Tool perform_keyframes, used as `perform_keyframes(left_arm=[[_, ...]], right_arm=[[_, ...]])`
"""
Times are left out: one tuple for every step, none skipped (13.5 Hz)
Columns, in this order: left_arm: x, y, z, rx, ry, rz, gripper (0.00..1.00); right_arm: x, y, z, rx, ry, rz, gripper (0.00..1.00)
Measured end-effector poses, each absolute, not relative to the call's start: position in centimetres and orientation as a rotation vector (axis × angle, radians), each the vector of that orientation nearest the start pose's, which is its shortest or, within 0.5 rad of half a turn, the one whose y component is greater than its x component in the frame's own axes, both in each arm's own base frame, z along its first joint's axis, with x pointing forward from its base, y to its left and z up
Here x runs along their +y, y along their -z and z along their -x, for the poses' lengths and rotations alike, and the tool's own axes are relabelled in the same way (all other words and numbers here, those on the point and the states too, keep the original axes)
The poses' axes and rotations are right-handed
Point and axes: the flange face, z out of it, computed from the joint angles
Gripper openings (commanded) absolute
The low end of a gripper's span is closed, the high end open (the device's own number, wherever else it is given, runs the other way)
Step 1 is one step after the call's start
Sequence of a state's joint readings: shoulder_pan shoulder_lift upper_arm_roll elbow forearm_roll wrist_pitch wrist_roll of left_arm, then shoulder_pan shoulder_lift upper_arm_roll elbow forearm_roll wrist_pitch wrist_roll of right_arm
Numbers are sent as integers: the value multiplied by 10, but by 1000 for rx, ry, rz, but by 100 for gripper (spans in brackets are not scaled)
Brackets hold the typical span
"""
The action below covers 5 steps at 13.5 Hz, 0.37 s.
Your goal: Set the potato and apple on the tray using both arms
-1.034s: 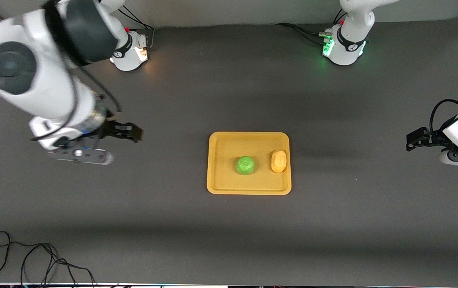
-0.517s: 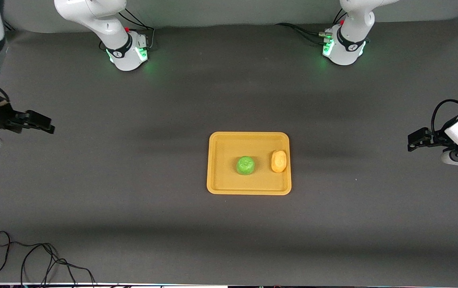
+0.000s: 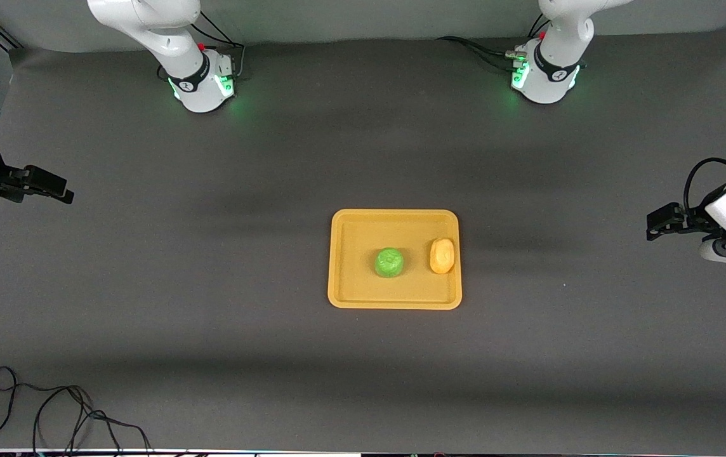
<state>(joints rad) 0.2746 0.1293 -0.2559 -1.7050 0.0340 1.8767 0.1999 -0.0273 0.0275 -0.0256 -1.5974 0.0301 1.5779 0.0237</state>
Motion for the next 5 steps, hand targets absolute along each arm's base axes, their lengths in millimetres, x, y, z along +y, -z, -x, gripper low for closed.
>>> perform_keyframes(left_arm=[[21,-514,-606,294,72,3122,100],[21,-514,-606,294,72,3122,100],[21,-514,-606,295,71,3122,100],[21,-514,-606,295,69,3122,100],[21,-514,-606,296,67,3123,100]], right_arm=[[-26,-600,-561,120,-65,3109,100],[-26,-602,-561,121,-63,3109,100],[-26,-603,-561,121,-66,3109,100],[-26,-604,-561,121,-67,3109,100],[-26,-604,-561,121,-69,3109,100]])
